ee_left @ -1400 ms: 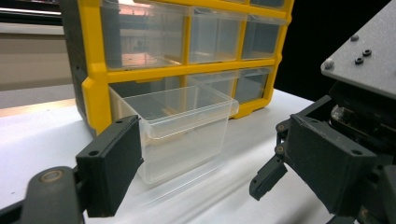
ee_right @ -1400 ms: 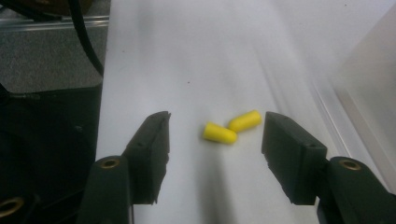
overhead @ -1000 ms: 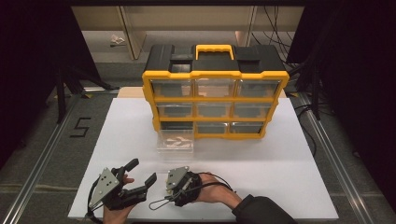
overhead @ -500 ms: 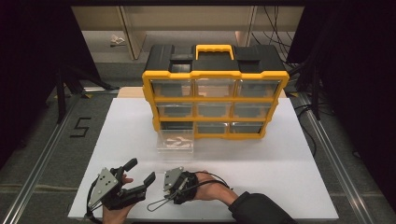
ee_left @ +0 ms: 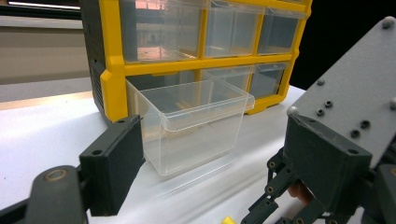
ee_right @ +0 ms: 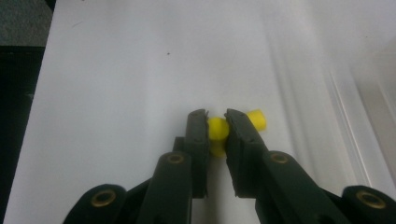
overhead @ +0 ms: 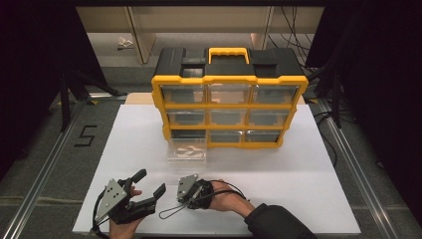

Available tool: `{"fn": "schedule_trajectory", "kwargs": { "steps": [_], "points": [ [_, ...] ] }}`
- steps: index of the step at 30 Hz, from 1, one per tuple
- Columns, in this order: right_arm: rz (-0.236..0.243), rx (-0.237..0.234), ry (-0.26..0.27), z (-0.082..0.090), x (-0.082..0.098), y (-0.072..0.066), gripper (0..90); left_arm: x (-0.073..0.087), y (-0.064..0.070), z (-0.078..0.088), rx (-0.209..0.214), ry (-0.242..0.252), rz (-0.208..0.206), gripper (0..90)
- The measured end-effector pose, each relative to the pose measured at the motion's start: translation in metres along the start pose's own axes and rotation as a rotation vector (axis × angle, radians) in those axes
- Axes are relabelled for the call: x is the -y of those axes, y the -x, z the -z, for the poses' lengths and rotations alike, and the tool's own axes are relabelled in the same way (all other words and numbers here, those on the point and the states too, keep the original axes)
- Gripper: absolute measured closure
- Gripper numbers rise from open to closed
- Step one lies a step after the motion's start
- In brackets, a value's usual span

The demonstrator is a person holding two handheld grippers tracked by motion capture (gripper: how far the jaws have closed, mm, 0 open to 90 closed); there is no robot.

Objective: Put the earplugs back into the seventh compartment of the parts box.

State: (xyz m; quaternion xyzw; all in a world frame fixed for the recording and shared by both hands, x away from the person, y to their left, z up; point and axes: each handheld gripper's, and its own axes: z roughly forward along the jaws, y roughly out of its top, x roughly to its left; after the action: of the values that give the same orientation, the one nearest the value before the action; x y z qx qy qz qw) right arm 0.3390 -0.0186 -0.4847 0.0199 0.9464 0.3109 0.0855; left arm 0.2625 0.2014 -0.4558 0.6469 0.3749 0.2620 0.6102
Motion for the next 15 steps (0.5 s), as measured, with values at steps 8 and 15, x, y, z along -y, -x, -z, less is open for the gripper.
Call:
{"fn": "schedule_trajectory", "kwargs": {
  "steps": [8,15],
  "points": [
    [-0.007,-0.003,0.029,0.013,-0.004,0.003,80.9,0.0,0.0,0.0,-0.003,0.002,0.0,19.9],
    [-0.035,0.017,0.079,0.031,-0.008,0.01,80.1,-0.001,0.0,0.001,-0.005,0.002,0.0,19.9]
  ]
}}
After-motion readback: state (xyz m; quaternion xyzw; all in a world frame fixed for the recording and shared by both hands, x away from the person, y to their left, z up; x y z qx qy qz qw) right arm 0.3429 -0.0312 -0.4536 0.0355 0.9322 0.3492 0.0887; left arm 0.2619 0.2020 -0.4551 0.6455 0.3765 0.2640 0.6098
